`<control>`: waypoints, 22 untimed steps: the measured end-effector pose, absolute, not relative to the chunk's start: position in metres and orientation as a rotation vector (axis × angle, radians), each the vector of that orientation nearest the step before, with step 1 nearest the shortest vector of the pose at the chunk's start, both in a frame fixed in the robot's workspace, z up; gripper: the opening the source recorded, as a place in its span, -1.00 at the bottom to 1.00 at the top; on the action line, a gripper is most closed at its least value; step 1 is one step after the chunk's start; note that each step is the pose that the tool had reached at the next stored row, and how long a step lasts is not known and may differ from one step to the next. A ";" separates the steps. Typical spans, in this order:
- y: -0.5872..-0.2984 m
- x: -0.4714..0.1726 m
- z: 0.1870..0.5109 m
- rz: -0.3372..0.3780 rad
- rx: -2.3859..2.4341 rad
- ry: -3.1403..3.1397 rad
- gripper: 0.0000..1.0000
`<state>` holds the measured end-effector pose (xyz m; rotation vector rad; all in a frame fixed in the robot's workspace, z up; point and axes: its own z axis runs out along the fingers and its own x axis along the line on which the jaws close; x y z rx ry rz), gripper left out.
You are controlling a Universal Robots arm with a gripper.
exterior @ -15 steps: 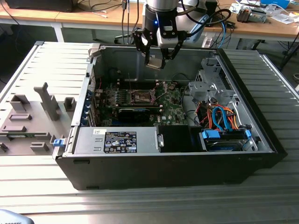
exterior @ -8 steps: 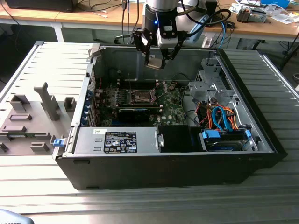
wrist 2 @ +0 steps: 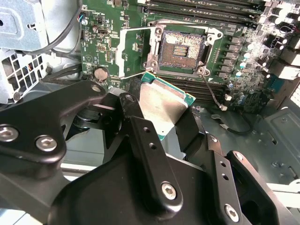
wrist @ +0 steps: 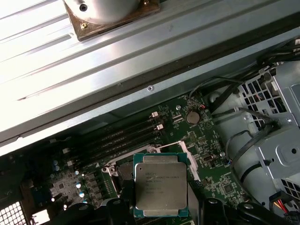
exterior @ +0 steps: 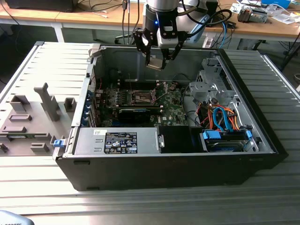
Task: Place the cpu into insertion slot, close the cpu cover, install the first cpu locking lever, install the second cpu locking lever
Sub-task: 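Place the cpu into insertion slot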
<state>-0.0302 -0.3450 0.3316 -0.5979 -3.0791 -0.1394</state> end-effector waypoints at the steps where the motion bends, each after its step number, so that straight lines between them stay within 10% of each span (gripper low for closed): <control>1: -0.345 -0.030 0.332 -0.139 -0.600 -3.079 0.08; 22: -0.345 -0.030 0.331 -0.139 -0.627 -3.074 0.08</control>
